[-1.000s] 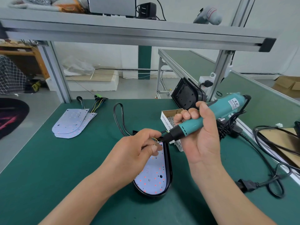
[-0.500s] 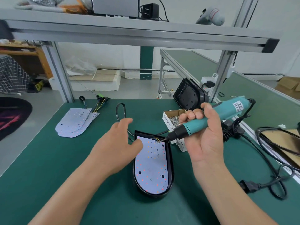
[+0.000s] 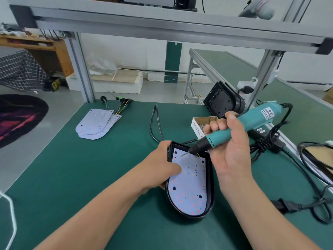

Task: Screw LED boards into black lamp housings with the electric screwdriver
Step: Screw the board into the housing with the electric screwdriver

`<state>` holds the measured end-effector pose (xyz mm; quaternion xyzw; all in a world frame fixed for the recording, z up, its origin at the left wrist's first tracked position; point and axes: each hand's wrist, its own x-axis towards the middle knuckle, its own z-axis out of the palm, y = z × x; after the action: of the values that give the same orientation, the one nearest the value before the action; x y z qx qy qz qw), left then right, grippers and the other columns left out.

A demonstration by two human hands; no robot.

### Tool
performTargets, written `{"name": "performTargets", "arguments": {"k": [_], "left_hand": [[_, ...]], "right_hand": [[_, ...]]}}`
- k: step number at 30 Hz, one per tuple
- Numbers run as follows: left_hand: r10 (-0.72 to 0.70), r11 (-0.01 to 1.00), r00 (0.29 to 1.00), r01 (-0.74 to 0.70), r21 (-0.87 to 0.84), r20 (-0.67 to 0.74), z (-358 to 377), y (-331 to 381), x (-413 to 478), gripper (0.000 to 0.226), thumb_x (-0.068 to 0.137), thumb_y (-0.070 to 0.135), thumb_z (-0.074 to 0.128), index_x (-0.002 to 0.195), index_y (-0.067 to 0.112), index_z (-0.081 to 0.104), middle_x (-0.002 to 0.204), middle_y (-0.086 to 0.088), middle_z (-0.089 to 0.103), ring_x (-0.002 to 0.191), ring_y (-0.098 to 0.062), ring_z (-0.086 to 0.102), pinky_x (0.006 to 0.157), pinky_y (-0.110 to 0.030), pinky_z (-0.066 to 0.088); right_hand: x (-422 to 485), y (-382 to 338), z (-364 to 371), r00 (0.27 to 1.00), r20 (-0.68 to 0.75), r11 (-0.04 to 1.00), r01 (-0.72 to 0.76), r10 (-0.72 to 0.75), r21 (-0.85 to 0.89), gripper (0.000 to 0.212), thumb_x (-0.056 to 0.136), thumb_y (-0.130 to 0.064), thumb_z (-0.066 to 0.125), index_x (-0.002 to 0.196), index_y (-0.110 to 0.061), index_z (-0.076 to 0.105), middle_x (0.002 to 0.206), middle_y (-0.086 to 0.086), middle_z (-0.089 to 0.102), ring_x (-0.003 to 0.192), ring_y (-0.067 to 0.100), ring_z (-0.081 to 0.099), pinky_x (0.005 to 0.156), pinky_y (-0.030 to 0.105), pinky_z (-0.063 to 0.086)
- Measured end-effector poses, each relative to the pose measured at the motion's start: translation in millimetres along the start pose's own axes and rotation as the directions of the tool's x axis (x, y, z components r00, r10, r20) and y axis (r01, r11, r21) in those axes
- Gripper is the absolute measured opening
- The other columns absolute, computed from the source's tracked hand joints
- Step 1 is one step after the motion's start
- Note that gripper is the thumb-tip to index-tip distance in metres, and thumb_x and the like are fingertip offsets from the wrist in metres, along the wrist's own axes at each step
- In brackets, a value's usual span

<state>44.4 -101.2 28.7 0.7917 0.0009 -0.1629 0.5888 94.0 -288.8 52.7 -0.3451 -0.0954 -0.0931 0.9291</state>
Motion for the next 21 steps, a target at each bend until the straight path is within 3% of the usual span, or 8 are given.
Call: {"name": "performTargets", "arguments": {"k": [21], "left_hand": [[-0.004, 0.999, 0.999, 0.006, -0.046, 0.041, 5.0, -4.0, 3.4, 0.064, 0.082, 0.012, 0.063, 0.136, 0.041, 0.044, 0.108, -0.009, 0.077, 0.081, -0.024, 0.076, 0.057, -0.031, 0.057]], "right_hand": [[1.3, 11.9, -0.7, 1.000, 0.021, 0.996, 0.010, -0.008, -0.087, 0.016, 0.104, -0.014, 0.058, 0.092, -0.023, 0.063, 0.076, -0.001, 0.045, 0.072, 0.017, 0.050, 0.082, 0.033, 0.049]]}}
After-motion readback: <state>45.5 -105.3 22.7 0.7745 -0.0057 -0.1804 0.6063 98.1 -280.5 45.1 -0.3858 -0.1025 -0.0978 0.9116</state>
